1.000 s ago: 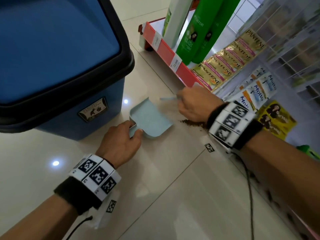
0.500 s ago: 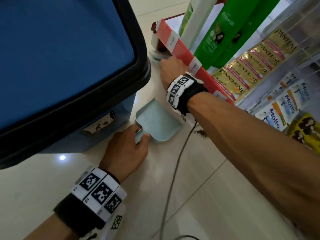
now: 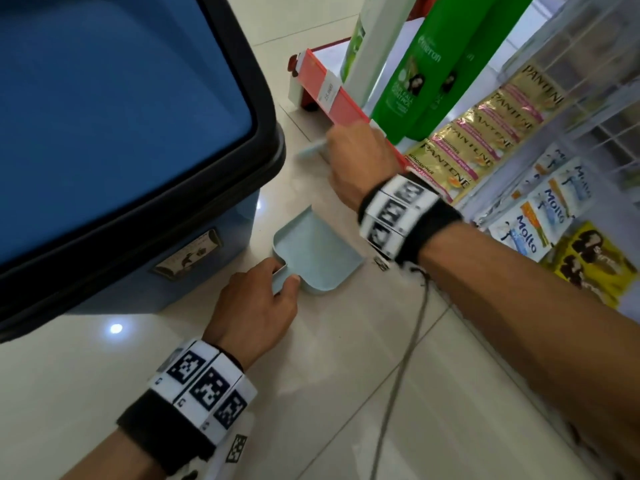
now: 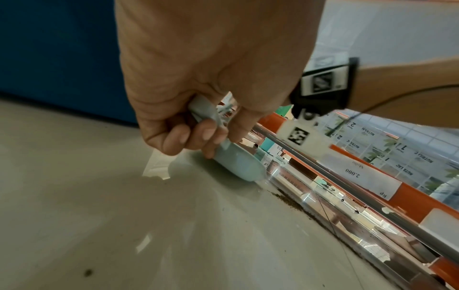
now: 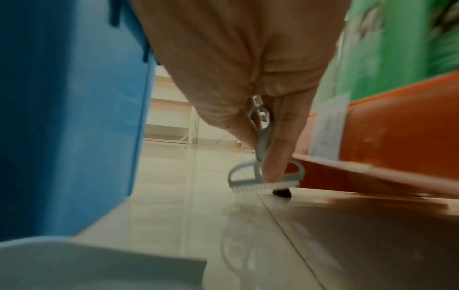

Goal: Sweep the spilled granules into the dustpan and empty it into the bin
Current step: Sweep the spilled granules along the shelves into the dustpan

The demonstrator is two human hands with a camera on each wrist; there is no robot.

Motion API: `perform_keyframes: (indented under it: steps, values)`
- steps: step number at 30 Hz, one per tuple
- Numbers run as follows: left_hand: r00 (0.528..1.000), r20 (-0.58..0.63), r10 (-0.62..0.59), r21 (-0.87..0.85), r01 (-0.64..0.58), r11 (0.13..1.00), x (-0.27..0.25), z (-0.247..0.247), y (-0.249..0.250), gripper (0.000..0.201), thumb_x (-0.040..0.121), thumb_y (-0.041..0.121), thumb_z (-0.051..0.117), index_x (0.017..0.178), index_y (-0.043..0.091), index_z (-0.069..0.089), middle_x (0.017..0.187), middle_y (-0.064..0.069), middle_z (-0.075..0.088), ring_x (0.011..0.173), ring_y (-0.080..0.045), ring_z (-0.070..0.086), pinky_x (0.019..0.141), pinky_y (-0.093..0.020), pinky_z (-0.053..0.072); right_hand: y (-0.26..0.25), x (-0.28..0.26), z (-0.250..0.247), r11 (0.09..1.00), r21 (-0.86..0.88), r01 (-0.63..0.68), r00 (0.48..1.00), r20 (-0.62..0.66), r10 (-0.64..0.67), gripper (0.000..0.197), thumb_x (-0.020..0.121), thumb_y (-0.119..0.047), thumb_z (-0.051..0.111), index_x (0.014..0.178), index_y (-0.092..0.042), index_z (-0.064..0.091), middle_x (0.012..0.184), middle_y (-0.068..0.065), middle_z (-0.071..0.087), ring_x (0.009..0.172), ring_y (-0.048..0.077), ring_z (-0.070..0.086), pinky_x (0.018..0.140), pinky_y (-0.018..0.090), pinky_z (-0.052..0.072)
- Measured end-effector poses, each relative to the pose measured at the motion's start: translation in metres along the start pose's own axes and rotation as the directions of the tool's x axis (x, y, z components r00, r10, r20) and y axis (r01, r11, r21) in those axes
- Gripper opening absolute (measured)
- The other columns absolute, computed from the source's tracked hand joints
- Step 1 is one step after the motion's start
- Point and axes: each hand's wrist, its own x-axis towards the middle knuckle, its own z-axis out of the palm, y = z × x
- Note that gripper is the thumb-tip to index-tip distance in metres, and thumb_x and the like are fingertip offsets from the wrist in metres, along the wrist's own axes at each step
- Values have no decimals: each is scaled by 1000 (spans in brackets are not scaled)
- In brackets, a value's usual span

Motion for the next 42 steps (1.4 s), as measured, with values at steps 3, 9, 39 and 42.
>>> perform_keyframes:
  steps: [3, 9, 39, 42]
  values:
    - [1000, -20, -17, 4, 17, 1000, 0, 1, -7, 25, 94, 41, 47, 74, 26, 50, 61, 7, 54, 58, -6, 53, 53, -25, 35, -16, 44, 12, 1000, 16, 15, 997, -80, -14, 25, 102, -8, 40, 107, -3, 64, 102, 17, 67, 94, 34, 66, 71, 36, 47]
    - [998, -62, -30, 16, 31, 999, -3, 1, -18, 24, 93, 40, 48, 75, 25, 51, 66, 8, 58, 63, -9, 55, 57, -29, 42, -21, 77, 24, 999, -5, -49, 999, -6, 49, 30, 99, -1, 35, 114, -1, 61, 116, 20, 63, 104, 37, 64, 71, 36, 41]
    - [1000, 0, -24, -85, 24, 996, -29, -1, -12, 24, 96, 38, 53, 75, 25, 51, 66, 6, 56, 70, -18, 59, 65, -32, 45, 25, -30, -26, 991, -126, 39, 909, 417, 17, 12, 95, -13, 52, 84, -10, 58, 70, 7, 50, 68, 26, 55, 61, 33, 42]
    - [1000, 4, -29, -29, 29, 999, -38, 1, -14, 23, 95, 40, 54, 85, 20, 57, 73, 6, 61, 78, -18, 62, 66, -29, 45, 35, -46, -38, 996, -77, 47, 919, 394, -13, 14, 93, -11, 56, 92, -5, 69, 82, 11, 64, 72, 26, 60, 65, 35, 54]
